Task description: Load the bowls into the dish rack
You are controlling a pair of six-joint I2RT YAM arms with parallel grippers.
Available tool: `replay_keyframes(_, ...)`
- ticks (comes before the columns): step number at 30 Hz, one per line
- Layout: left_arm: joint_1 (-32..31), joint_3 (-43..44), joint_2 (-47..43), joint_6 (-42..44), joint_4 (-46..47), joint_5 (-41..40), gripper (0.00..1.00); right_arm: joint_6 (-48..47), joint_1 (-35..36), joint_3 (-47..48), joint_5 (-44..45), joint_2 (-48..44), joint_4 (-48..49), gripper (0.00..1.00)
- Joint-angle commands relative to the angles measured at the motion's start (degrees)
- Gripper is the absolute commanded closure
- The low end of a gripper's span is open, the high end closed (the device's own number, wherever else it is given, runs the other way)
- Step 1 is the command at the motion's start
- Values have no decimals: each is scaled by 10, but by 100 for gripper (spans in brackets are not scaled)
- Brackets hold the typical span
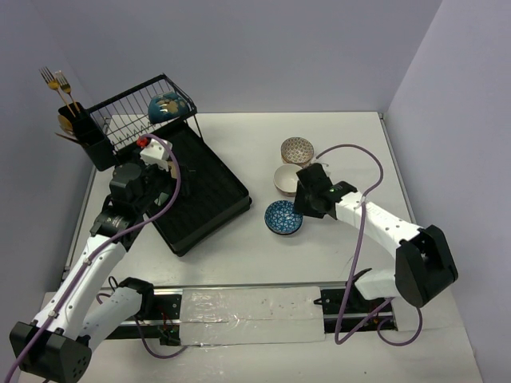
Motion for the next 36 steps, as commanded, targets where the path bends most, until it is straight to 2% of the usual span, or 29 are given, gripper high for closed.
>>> replay_keyframes(1,-5,-3,-6,12,22,11,1,-6,10,1,-2,14,7,48)
replay_keyframes(6,-7,-2,-2,13,20,15,1,-7,17,2,-2,23,8,50)
replay_keyframes(12,-12,-1,3,15,17,20,1,-9,26,10,14,25,3,61)
replay_keyframes(20,-15,0,12,14,16,20,1,-12,31,13,26,26,-7,68)
replay_keyframes(32,-29,-4,10,17,24,44,1,-22,33,34,56,2,-34,99)
replay_keyframes(36,-42,-1,12,17,26,47,1,-28,33,42,52,-10,-40,100)
